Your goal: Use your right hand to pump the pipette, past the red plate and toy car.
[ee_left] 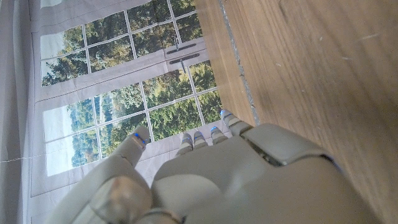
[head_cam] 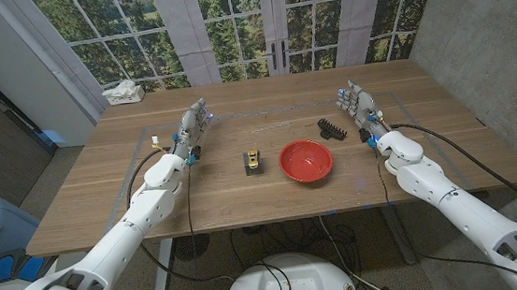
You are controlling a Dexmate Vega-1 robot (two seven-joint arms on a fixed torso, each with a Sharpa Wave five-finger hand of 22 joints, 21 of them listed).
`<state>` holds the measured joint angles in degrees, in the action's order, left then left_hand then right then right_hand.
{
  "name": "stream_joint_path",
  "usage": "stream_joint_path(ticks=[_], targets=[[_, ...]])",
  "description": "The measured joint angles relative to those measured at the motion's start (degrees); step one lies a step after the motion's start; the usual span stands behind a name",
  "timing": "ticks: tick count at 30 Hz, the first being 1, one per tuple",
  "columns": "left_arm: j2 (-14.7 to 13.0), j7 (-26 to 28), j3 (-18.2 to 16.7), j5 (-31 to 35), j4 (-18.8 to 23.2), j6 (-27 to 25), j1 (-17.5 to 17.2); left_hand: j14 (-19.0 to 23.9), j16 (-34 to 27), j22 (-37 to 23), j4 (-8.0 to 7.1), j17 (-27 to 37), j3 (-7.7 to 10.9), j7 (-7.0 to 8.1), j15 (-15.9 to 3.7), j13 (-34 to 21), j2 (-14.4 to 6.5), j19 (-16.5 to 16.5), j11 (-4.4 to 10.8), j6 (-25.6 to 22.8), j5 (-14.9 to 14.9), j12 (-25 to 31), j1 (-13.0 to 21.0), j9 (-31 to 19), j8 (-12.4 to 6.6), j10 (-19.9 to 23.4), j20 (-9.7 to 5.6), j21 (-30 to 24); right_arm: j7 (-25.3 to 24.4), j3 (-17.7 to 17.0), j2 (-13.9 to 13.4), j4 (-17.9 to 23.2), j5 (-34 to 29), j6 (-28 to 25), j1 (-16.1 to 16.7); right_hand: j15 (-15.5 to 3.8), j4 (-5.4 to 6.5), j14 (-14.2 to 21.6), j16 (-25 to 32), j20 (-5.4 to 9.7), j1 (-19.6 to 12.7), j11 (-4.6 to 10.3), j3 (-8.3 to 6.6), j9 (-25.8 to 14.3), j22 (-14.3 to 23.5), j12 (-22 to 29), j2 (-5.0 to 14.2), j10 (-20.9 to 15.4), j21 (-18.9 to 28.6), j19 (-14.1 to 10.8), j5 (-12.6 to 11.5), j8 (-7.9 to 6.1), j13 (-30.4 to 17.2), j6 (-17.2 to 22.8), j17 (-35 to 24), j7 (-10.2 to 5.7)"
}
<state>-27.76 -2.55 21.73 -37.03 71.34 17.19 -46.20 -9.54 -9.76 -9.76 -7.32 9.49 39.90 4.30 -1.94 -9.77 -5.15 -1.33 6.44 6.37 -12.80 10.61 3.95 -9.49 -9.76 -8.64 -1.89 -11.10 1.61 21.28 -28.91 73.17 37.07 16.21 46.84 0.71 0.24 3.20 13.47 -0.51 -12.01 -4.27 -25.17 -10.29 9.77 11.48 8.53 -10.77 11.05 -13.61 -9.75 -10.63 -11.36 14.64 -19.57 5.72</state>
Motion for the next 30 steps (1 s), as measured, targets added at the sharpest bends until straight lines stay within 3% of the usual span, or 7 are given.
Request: stream_joint_path(ticks=[10, 17, 30], targets=[[0.9, -0.8, 0.3, 0.1, -2.5, 0.6, 1.4, 0.0, 0.0, 0.0, -0.07, 0.0, 0.07, 0.0, 0.0, 0.0, 0.0, 0.0, 0.0, 0.0, 0.0, 0.0, 0.0, 0.0, 0.0, 0.0, 0.02, 0.0, -0.6, 0.3, 0.2, -0.7, -0.9, -0.4, -1.0, 0.42, -0.32, 0.4, 0.0, 0.0, 0.0, 0.39, -0.31, 0.0, 0.0, 0.0, 0.0, -0.4, 0.0, 0.0, -0.2, 0.0, 0.0, 0.0, 0.1, 0.0], [1.4, -1.5, 0.3, -0.1, -3.8, 1.0, 2.0, 0.0, 0.0, 0.0, -0.07, 0.0, 0.06, 0.0, 0.0, 0.0, 0.0, 0.0, 0.0, 0.0, 0.0, 0.0, 0.0, 0.0, 0.0, 0.0, 0.03, 0.0, -2.2, 0.8, -0.3, 0.1, -2.4, -1.6, -1.5, 2.07, -1.11, 2.1, 0.7, -2.89, -1.5, 0.6, -1.1, 0.0, 0.0, 0.0, 0.15, -0.6, 0.4, -1.2, -0.6, 0.0, 0.0, 0.0, 0.2, -0.02], [1.6, -2.4, 0.4, -0.6, -4.7, 0.9, 2.4, 0.0, 0.0, 0.0, -0.06, 0.0, 0.06, -0.01, 0.0, 0.0, 0.0, -0.2, -0.21, 0.0, 0.0, 0.0, 0.0, 0.0, -0.22, 0.2, -0.16, 0.0, -7.1, 2.0, -2.9, 4.0, -8.7, -5.6, -2.2, 1.64, -3.57, 2.5, 0.7, -3.81, -4.1, 1.34, -3.23, 0.0, 0.3, 0.0, 1.36, -0.9, 0.4, -1.5, -1.5, 0.0, 0.0, 0.5, 0.4, -0.93]])
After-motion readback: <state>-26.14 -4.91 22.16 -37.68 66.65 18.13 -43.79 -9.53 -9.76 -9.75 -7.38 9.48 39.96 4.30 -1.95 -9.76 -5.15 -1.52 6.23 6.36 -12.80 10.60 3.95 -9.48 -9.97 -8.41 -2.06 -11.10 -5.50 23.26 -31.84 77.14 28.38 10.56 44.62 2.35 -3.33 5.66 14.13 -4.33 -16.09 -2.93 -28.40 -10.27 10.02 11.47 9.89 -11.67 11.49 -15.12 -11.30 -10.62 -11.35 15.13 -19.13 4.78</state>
